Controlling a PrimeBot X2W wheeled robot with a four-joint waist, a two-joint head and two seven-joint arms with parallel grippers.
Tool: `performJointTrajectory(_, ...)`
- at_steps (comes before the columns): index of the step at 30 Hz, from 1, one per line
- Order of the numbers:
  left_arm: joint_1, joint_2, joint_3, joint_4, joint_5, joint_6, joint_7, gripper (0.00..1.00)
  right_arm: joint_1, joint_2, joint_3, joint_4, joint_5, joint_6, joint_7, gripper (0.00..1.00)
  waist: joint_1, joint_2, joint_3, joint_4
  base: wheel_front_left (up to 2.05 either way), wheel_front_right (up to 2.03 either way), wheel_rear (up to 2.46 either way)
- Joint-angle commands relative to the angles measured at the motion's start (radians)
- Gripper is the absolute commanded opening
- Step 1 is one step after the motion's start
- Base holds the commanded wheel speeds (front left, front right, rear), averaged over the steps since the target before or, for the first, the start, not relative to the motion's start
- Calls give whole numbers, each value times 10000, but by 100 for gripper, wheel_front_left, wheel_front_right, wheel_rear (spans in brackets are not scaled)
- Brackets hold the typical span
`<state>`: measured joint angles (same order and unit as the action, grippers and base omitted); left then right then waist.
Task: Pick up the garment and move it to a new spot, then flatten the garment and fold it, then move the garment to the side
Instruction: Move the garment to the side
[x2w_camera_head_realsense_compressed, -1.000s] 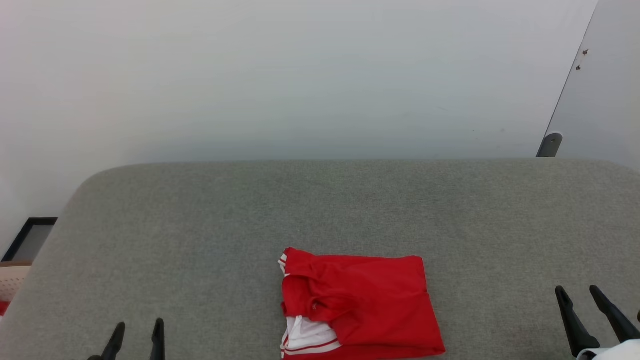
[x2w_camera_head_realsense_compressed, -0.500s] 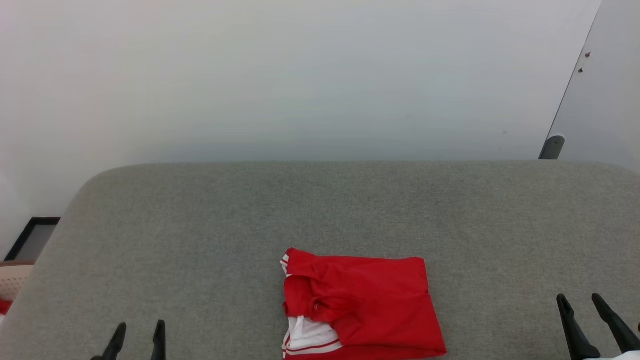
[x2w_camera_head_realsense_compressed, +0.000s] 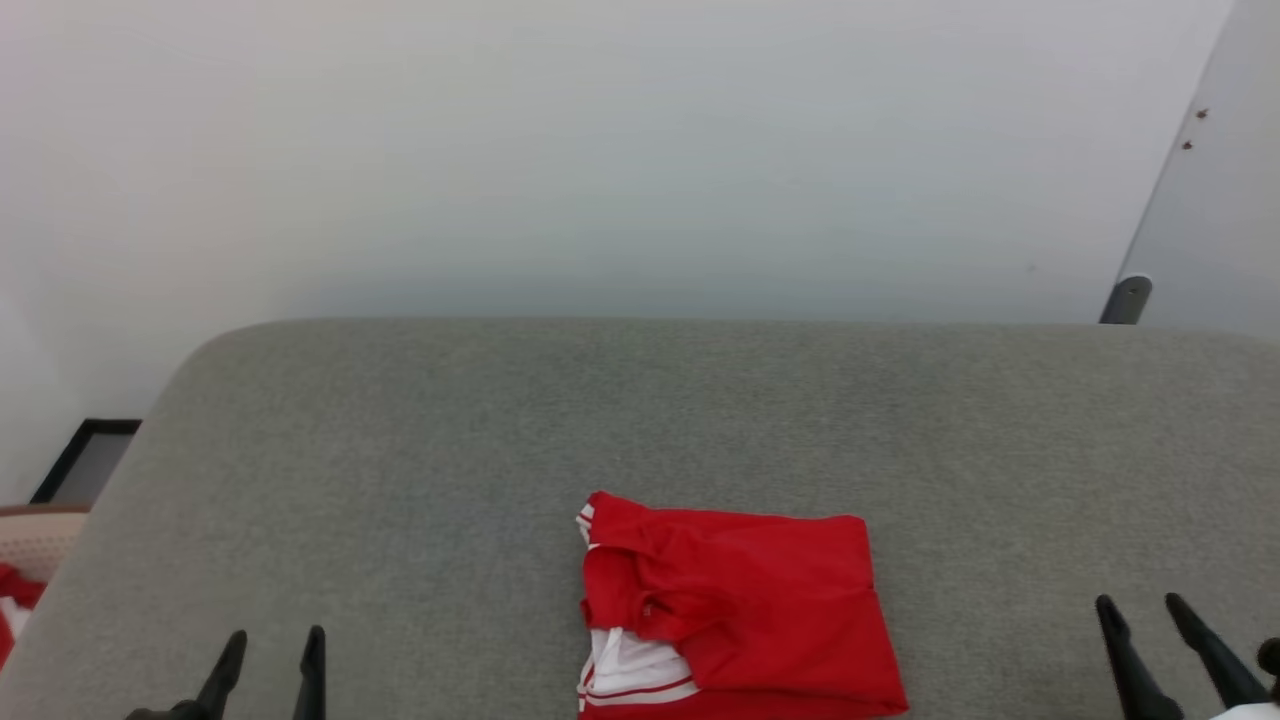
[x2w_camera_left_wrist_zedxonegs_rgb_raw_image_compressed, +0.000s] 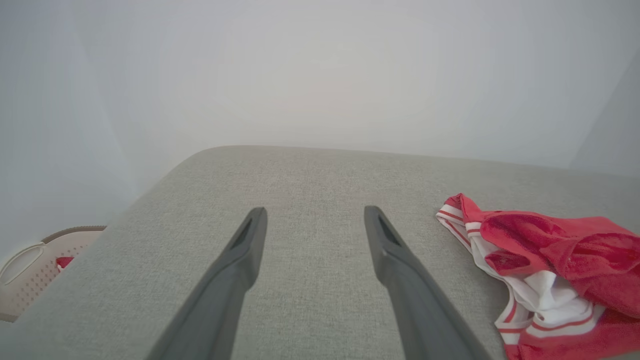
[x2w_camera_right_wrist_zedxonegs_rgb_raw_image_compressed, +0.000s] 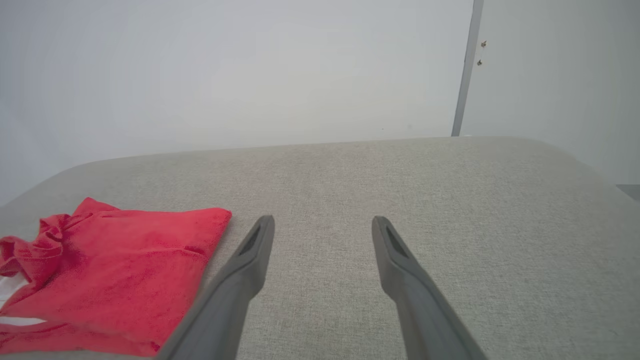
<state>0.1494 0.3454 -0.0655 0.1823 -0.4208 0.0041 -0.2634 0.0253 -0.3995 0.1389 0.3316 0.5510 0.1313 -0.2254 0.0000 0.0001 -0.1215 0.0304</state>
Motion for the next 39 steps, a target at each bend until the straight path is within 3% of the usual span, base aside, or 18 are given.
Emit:
performJointTrajectory(1, -51, 55, 67, -18, 12, -29, -2, 100, -48, 63, 128, -56, -14, -11, 96, 100, 0, -1, 35, 168, 0, 0, 0)
performJointTrajectory(15, -145, 281, -70, -286, 78, 37, 211, 100, -1017, 139, 1476, 176, 483, -11, 1564, 100, 0, -1, 310, 1659, 0, 0, 0)
performJointTrajectory(23, -251, 157, -304, -233, 37, -29, 259, 100, -1393, 19, 1693, 780, 765, -11, 2710, 100, 0, -1, 555, 2381, 0, 0, 0)
performJointTrajectory(39, -858, -302, -664, 165, -39, -149, 90, 100, -2573, 203, 1696, 2386, 1471, -11, 5551, 100, 0, -1, 1405, 2885, 0, 0, 0)
